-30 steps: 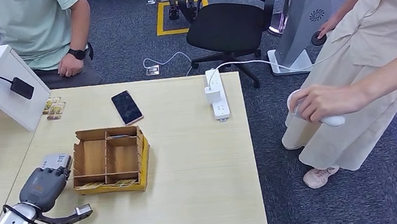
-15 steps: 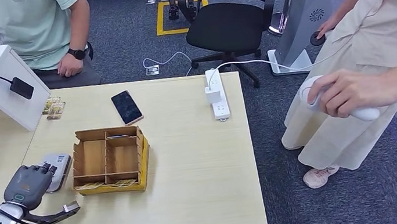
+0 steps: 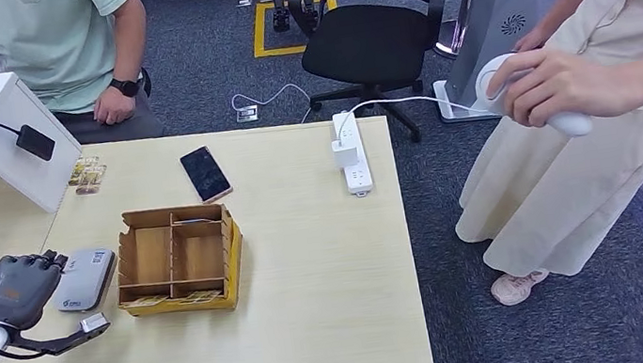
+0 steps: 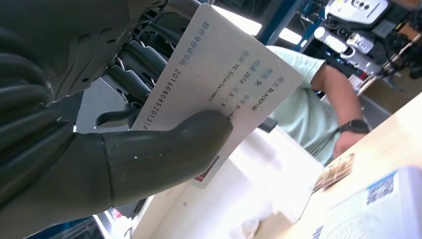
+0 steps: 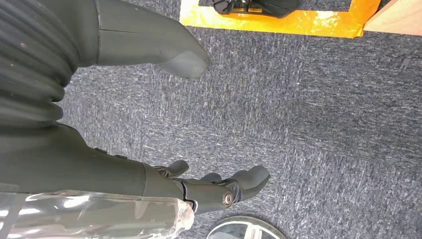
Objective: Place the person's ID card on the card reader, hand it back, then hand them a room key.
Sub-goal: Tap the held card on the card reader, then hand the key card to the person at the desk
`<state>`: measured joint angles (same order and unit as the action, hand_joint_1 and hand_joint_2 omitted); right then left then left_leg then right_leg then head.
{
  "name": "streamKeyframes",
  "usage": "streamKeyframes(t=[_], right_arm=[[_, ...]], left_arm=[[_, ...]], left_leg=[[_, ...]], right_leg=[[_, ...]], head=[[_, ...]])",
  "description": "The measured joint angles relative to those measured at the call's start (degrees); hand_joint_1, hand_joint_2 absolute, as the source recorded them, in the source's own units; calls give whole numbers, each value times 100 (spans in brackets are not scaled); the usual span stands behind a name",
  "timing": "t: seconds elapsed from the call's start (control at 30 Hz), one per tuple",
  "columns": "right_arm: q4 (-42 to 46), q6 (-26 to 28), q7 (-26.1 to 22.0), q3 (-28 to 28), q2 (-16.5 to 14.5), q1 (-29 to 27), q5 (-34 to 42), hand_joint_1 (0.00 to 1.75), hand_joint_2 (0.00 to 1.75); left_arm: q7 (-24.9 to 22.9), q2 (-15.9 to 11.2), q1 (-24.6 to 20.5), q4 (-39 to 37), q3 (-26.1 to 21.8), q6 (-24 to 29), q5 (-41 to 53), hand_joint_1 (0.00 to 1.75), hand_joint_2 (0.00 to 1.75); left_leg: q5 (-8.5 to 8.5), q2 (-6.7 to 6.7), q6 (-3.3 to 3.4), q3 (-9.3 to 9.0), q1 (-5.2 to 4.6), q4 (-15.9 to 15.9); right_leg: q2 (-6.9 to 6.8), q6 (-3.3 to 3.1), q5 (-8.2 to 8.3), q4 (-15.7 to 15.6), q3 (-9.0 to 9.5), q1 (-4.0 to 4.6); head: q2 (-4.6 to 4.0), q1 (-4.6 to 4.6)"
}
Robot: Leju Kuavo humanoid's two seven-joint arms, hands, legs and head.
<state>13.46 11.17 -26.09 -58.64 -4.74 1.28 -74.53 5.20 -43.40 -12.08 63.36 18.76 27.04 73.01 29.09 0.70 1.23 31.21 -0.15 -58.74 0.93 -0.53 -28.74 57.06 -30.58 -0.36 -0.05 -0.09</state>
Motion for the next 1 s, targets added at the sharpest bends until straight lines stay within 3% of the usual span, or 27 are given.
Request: streamKeyframes(t=[0.2,0.5,0.73,1.0], right_arm=[[0,0,-1,2,0,40,-67,0,175],[-4,3,21,13,-7,138,-104,0,175],[-19,9,32,62,-31,235,-124,0,175],[-34,8,69,120,-43,243,-125,0,175]], left_arm=[[172,91,-137,256,-20,15,-219,175,175],[131,617,-783,188,10,341,-26,175,175],[-32,1151,-1528,-193,222,725,394,175,175],[-65,1434,-1844,-402,337,780,440,175,175]], left_leg=[[0,2,0,-1,-1,-1],[-2,9,-2,0,-2,-4],[-4,15,-5,0,-2,-4],[-4,7,-5,1,-1,-5]], right_leg=[[-2,1,1,-1,-2,0],[-6,0,6,-1,-3,0],[-11,1,8,-1,0,0],[-4,1,9,0,-5,0]], head=[[-1,0],[0,-1],[-2,-1],[1,-2]])
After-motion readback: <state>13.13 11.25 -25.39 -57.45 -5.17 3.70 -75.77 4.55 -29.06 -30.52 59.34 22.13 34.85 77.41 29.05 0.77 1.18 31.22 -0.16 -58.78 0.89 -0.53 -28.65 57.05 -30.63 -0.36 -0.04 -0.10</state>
